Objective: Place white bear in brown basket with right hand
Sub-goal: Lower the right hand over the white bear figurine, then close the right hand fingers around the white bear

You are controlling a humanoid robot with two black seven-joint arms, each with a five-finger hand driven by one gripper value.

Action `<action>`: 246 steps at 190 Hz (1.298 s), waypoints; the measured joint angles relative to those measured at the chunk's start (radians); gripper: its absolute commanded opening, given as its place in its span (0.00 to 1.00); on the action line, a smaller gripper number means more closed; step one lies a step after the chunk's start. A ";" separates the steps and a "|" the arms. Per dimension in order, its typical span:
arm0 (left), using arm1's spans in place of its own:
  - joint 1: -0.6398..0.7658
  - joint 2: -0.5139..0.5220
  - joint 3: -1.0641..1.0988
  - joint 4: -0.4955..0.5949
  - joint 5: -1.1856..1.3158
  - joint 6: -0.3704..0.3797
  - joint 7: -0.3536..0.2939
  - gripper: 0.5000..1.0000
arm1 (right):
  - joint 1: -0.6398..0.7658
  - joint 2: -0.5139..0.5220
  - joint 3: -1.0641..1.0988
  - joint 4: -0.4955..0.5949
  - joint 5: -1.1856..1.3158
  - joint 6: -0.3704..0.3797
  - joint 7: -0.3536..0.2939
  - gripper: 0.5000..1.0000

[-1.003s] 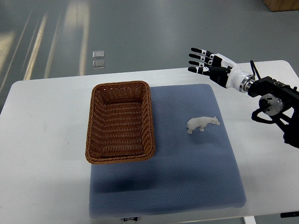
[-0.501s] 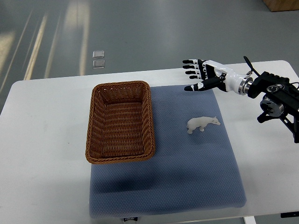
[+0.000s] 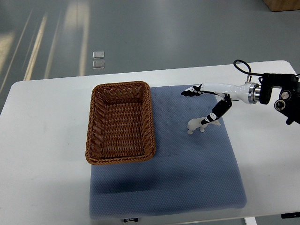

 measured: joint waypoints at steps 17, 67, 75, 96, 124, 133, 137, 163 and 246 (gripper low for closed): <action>0.000 0.000 0.000 0.000 0.000 0.000 0.000 1.00 | 0.003 -0.018 -0.027 0.033 -0.054 -0.006 0.001 0.86; 0.000 0.000 0.000 0.000 0.000 0.000 0.000 1.00 | -0.006 -0.001 -0.037 0.040 -0.089 -0.054 0.000 0.84; 0.000 0.000 0.000 0.000 0.000 0.000 0.000 1.00 | -0.009 0.008 -0.037 0.034 -0.092 -0.070 -0.001 0.84; 0.000 0.000 0.000 0.000 0.000 0.000 0.000 1.00 | -0.017 0.022 -0.047 0.027 -0.105 -0.098 -0.003 0.82; 0.000 0.000 0.000 0.000 0.000 0.000 0.000 1.00 | -0.024 0.027 -0.059 0.017 -0.129 -0.132 -0.005 0.74; 0.000 0.000 0.000 0.000 0.000 0.000 0.000 1.00 | -0.026 0.028 -0.060 0.015 -0.133 -0.135 -0.005 0.74; 0.000 0.000 0.000 0.000 0.000 0.000 0.000 1.00 | -0.026 0.028 -0.060 0.013 -0.134 -0.135 -0.005 0.73; 0.000 0.000 0.000 0.000 0.000 0.000 0.000 1.00 | -0.028 0.031 -0.062 0.001 -0.136 -0.137 -0.005 0.66; 0.000 0.000 0.000 0.000 0.000 0.000 0.000 1.00 | -0.035 0.035 -0.074 -0.007 -0.138 -0.137 -0.005 0.26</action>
